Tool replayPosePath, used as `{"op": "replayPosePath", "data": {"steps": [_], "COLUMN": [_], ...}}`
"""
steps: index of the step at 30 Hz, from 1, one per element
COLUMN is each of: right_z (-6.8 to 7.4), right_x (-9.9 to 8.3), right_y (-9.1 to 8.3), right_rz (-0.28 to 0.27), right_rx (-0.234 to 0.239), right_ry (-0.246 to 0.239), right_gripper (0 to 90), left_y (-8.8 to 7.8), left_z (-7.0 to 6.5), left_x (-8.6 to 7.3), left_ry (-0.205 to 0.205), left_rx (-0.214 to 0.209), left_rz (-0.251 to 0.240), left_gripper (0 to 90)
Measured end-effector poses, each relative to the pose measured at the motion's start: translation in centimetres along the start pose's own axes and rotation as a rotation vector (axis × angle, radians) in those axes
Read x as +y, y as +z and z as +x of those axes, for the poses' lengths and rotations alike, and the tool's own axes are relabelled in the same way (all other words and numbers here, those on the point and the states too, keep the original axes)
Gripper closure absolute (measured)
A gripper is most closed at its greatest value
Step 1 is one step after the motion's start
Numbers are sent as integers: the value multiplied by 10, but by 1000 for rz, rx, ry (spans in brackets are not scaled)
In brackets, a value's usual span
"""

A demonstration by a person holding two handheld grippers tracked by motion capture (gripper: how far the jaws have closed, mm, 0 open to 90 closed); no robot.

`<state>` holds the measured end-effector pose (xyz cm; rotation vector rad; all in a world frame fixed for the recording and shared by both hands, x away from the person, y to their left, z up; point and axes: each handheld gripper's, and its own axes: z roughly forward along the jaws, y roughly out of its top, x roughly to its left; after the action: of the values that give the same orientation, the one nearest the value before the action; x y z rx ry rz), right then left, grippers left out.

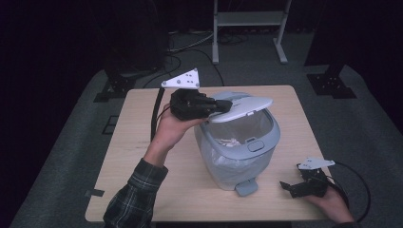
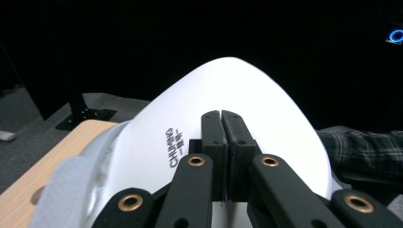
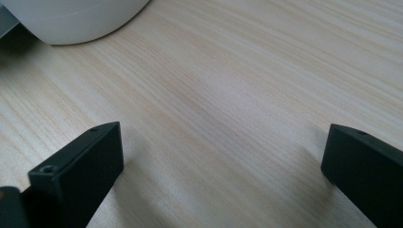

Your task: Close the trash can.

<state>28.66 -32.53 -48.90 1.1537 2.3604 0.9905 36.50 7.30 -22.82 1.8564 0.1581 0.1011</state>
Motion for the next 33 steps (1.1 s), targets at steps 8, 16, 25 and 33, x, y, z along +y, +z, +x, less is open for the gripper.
{"op": "replayPosePath", "data": {"steps": [8,16,25,33], "right_z": [0,0,0,0], "right_x": [0,0,0,0], "right_y": [0,0,0,0], "right_rz": [0,0,1,1], "right_rx": [0,0,1,1], "right_ry": [0,0,1,2], "right_gripper": [0,0,0,0], "left_y": [18,33,46,52], "left_z": [-8,-19,-26,-32], "left_x": [-2,-4,-7,-6], "left_ry": [15,31,40,44], "left_rx": [-39,-66,-77,-107], "left_rz": [43,92,157,201], "left_gripper": [887,888,890,900]}}
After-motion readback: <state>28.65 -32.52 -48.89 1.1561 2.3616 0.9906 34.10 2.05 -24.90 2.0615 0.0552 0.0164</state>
